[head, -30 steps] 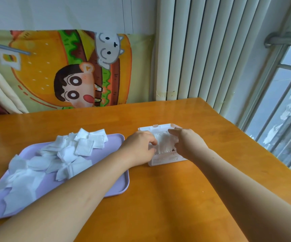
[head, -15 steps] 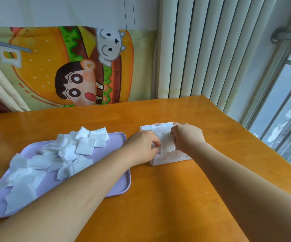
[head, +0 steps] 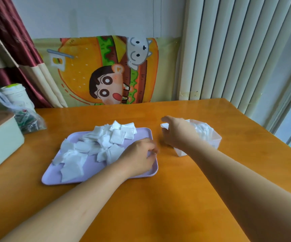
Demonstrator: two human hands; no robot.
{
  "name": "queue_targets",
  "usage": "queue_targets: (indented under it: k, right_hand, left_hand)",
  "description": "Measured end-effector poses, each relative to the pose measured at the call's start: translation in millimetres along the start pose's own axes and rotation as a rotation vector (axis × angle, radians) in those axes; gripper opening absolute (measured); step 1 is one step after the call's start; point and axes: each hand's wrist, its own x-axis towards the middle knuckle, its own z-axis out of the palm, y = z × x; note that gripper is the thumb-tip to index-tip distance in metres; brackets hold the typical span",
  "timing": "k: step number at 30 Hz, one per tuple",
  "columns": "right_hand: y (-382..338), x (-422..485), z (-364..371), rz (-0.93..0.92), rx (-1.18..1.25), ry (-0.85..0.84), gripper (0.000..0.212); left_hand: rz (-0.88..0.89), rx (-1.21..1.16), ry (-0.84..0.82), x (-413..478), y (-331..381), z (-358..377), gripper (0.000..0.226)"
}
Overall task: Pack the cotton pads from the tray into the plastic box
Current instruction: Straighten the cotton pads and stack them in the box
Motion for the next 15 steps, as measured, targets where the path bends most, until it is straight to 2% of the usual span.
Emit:
queue_targets:
  k: [3, 6, 8, 10, 13, 15]
  right_hand:
    - [-43, -12, 37, -0.115, 0.214, -0.174, 0.026]
    - [-65, -20, 73, -0.133, 0.305, -0.319, 0.034]
    - [-67, -22, 88, -0.086, 0.361, -0.317, 0.037]
    - [-64, -20, 101, -0.05, 0.412, -0.277, 0.035]
    - [-57, -16, 113, -0.017, 0.495, -0.206, 0.034]
    - [-52, -14, 118, 0.018, 0.567, -0.192, 0.038]
  left_hand:
    - [-0.119, 0.094, 0.063, -29, -23, -14, 0.015]
    - [-0.306, 0.18, 0.168, -47, -49, -38, 0.014]
    - [-0.435, 0.19, 0.184, -56, -66, -51, 0.016]
    - [-0.519, 0.156, 0.146, -61, -78, -53, 0.03]
    - [-0.538, 0.062, 0.124, -55, -85, -43, 0.044]
    - [-0.489, -0.038, 0.137, -45, -85, -35, 0.044]
